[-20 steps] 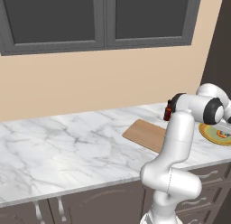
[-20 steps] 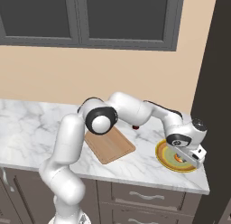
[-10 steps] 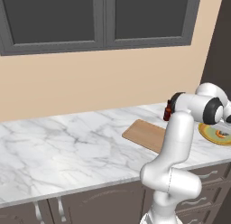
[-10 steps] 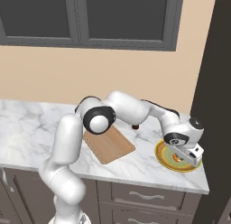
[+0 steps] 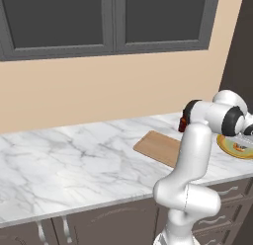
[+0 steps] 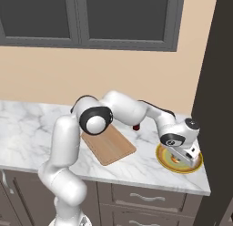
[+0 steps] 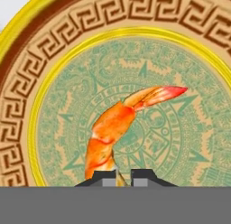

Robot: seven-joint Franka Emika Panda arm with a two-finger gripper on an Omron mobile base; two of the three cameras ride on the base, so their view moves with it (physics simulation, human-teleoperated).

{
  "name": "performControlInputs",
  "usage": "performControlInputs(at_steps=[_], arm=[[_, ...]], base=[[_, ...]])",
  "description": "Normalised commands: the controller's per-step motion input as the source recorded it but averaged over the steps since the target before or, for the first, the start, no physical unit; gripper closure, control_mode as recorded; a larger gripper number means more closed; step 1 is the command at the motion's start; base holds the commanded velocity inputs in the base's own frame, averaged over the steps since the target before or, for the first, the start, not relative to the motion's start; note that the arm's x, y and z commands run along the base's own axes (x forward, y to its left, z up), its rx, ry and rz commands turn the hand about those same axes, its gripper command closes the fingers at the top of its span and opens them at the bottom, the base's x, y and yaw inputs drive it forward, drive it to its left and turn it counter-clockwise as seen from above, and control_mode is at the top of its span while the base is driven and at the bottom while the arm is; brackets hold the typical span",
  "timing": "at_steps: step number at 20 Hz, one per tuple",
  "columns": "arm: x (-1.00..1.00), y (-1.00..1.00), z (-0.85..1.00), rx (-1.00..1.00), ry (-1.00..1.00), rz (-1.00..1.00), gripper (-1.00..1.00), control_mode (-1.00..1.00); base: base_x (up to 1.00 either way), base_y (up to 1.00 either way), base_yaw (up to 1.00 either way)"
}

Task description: Pick the shrimp from the plate and place it on the cutting board. Then pick the condiment bottle from the cabinet and place it next to the cutting board.

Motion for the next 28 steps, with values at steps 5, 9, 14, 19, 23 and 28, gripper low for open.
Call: performControlInputs(at_steps=[5, 9, 14, 19, 23, 28], arm=[[0.00, 0.74, -0.65, 0.00, 0.00, 0.00, 1.00, -1.00], [0.00, 0.70, -0.74, 0.00, 0.00, 0.00, 1.00, -1.00], [0.01, 0.63, -0.97, 0.00, 0.00, 0.00, 1.00, -1.00], [0.04, 0.60, -1.00, 0.00, 0.00, 0.01, 1.00, -1.00], [0.11, 0.62, -1.00, -0.03, 0.00, 0.03, 1.00, -1.00], [0.11, 0.67, -1.00, -0.09, 0.00, 0.03, 1.00, -1.00]], base=[[0.00, 0.00, 0.00], [0.00, 0.00, 0.00], [0.00, 0.00, 0.00], [0.00, 0.00, 0.00], [0.00, 0.00, 0.00], [0.00, 0.00, 0.00]])
